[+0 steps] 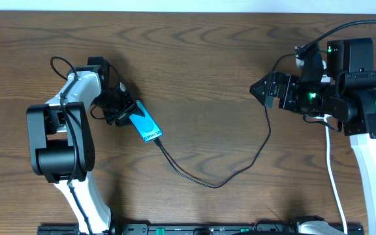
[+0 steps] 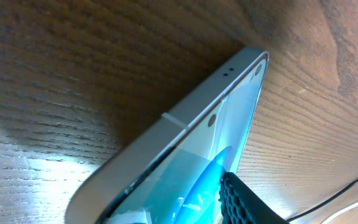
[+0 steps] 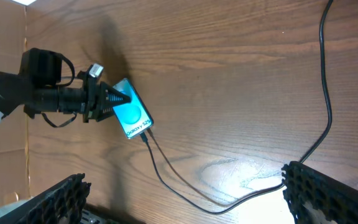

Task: Plug charger to phone and switch on socket
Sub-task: 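Tilt the phone down flat onto the table with the left gripper, then open the left gripper and lift it off the phone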

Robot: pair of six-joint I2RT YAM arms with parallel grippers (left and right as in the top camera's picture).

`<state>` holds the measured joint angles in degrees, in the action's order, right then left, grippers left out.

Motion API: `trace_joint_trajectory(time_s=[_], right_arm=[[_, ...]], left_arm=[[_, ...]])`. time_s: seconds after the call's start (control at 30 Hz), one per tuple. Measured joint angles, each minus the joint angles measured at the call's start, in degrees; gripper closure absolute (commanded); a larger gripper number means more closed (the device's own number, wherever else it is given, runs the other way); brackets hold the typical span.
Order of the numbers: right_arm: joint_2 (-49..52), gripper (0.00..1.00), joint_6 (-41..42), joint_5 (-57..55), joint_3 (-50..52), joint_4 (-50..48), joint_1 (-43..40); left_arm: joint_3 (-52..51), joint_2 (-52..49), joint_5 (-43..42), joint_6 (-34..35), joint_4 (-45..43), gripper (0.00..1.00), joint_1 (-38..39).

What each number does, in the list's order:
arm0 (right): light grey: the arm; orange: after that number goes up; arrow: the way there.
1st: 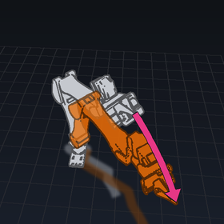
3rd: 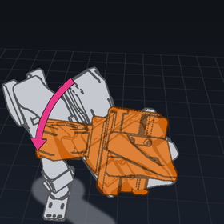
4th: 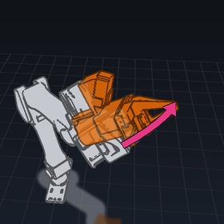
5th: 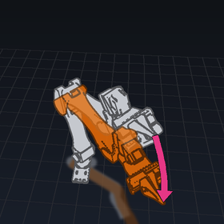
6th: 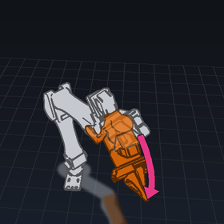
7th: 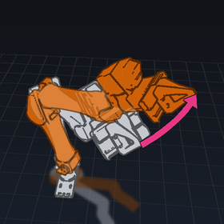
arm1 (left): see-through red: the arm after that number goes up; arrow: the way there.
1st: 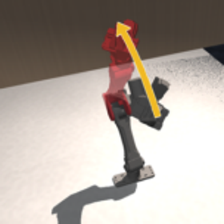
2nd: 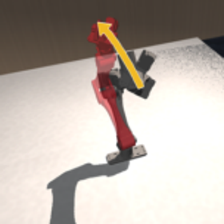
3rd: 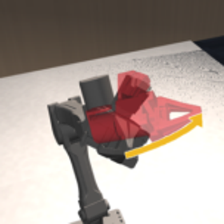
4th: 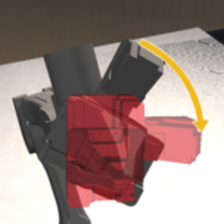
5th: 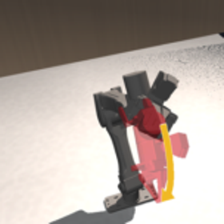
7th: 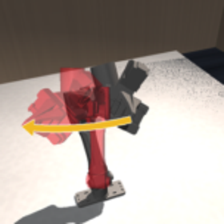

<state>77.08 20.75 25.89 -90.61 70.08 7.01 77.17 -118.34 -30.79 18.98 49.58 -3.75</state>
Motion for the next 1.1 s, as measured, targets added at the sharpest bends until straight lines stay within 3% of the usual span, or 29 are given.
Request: trace_joint_trajectory(time_s=[0.77,1.1], right_arm=[[0.00,0.01,0.00,-0.02,0.00,0.39,0.00],[0.00,0.01,0.00,-0.02,0.00,0.42,0.00]], left_arm=[[0.00,0.11,1.22,0.07,1.51,0.59,0.00],[0.00,0.28,2.49,0.26,2.03,0.53,0.02]])
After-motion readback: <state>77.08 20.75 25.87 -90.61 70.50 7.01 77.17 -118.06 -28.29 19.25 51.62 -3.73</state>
